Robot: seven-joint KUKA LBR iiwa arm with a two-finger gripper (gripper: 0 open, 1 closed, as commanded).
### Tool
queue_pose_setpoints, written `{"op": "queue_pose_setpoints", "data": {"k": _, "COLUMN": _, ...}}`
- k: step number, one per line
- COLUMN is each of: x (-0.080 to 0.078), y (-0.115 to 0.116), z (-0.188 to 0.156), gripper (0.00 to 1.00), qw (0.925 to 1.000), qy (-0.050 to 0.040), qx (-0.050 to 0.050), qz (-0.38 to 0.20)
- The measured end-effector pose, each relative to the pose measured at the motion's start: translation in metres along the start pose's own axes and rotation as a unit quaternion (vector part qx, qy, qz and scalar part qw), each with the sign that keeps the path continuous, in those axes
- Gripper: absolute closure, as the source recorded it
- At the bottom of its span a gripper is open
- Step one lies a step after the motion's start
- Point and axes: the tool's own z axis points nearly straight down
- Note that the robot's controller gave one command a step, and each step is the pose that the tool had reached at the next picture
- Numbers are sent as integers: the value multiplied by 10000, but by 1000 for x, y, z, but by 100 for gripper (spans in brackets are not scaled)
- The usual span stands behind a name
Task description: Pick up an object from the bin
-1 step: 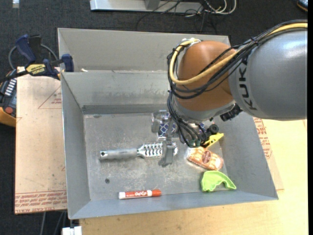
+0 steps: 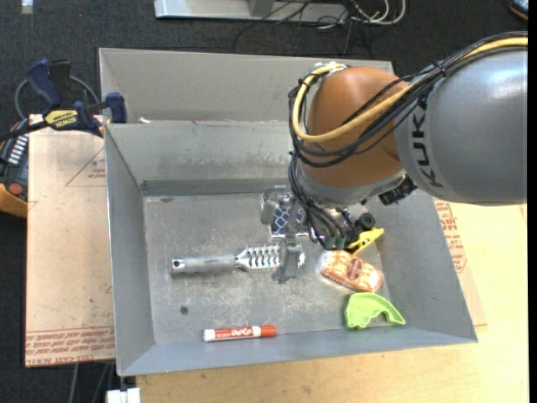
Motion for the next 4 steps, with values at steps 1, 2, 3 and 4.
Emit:
{"op": "queue_pose_setpoints", "data": {"k": 1, "x": -12, "y": 14, "z": 117, "gripper": 0, "qw": 10000, "qy": 1, "qx": -10, "qz": 76}}
{"op": "queue_pose_setpoints", "data": {"k": 2, "x": 0, "y": 19, "z": 74, "gripper": 0, "qw": 9996, "qy": 13, "qx": -1, "qz": -276}}
{"op": "queue_pose_setpoints", "data": {"k": 3, "x": -14, "y": 8, "z": 96, "gripper": 0, "qw": 9994, "qy": -6, "qx": -12, "qz": -336}}
{"op": "queue_pose_setpoints", "data": {"k": 4, "x": -14, "y": -8, "z": 139, "gripper": 0, "qw": 9999, "qy": 10, "qx": -9, "qz": -136}}
